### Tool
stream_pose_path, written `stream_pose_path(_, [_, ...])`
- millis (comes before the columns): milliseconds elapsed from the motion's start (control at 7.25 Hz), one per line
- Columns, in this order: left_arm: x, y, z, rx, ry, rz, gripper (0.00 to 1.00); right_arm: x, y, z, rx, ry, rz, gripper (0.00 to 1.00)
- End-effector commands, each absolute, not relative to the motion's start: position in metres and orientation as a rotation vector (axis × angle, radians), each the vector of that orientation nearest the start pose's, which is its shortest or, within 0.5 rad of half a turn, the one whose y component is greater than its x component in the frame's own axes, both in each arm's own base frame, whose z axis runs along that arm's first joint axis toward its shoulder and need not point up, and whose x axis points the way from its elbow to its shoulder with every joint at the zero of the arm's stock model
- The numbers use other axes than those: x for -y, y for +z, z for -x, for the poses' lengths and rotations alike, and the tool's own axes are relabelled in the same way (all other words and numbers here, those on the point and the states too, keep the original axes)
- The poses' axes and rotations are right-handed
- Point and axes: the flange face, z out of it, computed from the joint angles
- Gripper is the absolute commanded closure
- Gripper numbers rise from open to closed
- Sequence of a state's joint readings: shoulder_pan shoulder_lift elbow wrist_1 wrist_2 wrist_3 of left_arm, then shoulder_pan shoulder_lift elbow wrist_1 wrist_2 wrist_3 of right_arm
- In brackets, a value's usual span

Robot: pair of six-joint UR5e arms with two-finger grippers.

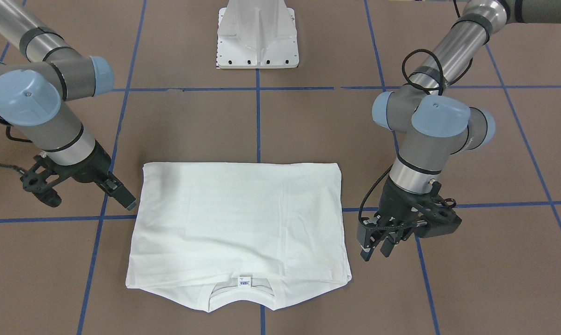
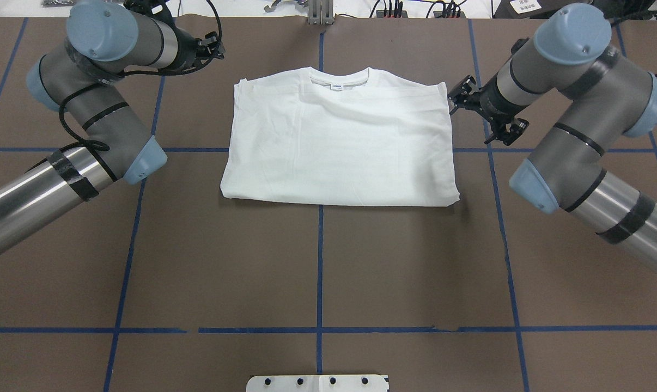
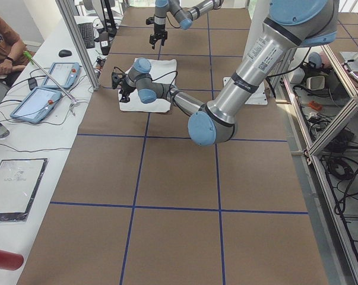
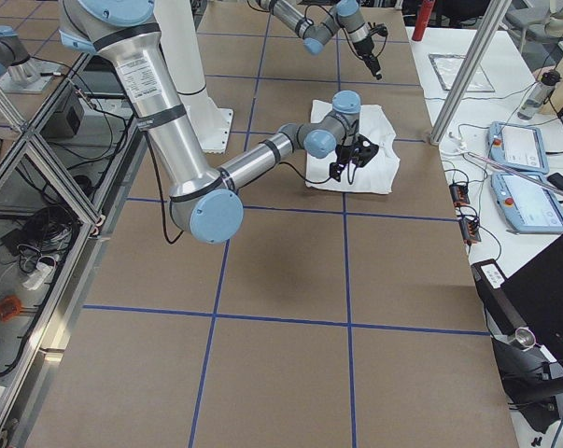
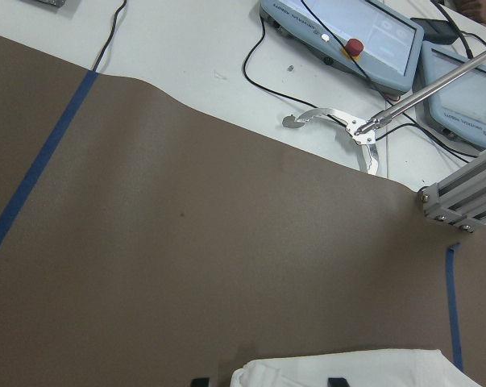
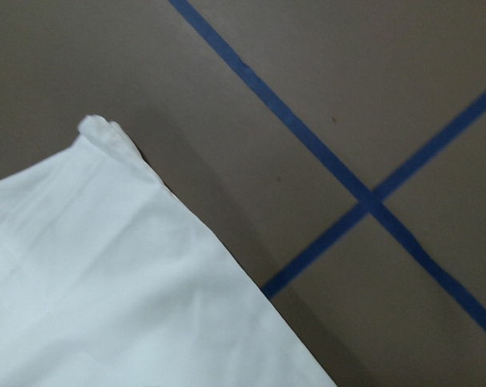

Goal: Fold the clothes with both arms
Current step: 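Release the hem and raise both grippers above the folded shirt, then lower the right gripper to the shirt corner nearest the robot and grasp it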

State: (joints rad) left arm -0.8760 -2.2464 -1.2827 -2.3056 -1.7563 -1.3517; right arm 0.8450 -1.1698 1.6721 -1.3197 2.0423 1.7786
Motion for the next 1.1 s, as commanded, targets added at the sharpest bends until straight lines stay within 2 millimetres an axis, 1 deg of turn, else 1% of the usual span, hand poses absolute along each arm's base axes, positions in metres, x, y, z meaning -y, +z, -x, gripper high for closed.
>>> stream_pose_path(0, [0.657, 0.299, -0.398, -1.054, -0.48, -0.447, 0.42, 0.472, 0.385, 0.425, 0.789, 0.921, 0.251, 0.02])
stream_pose_path(138, [0.657, 0.299, -0.398, -1.054, -0.481, -0.448, 0.42, 0.465, 0.387, 0.431, 0.781, 0.922, 0.245, 0.06])
stream_pose_path(276, [0.657, 0.3, -0.398, -1.052, -0.48, -0.448, 0.42, 0.461, 0.395, 0.437, 0.764, 0.919, 0.245, 0.15])
stream_pose_path(414, [0.656, 0.305, -0.397, -1.049, -0.482, -0.445, 0.42, 0.461, 0.395, 0.438, 0.764, 0.916, 0.245, 0.3])
stream_pose_path(551, [0.655, 0.302, -0.396, -1.051, -0.481, -0.447, 0.42, 0.46, 0.396, 0.439, 0.762, 0.917, 0.247, 0.45])
stream_pose_path(689, [0.655, 0.304, -0.396, -1.047, -0.481, -0.445, 0.42, 0.458, 0.39, 0.437, 0.772, 0.908, 0.255, 0.99])
stream_pose_path(965, [0.655, 0.307, -0.396, -1.044, -0.482, -0.443, 0.42, 0.459, 0.387, 0.438, 0.777, 0.902, 0.257, 1.0])
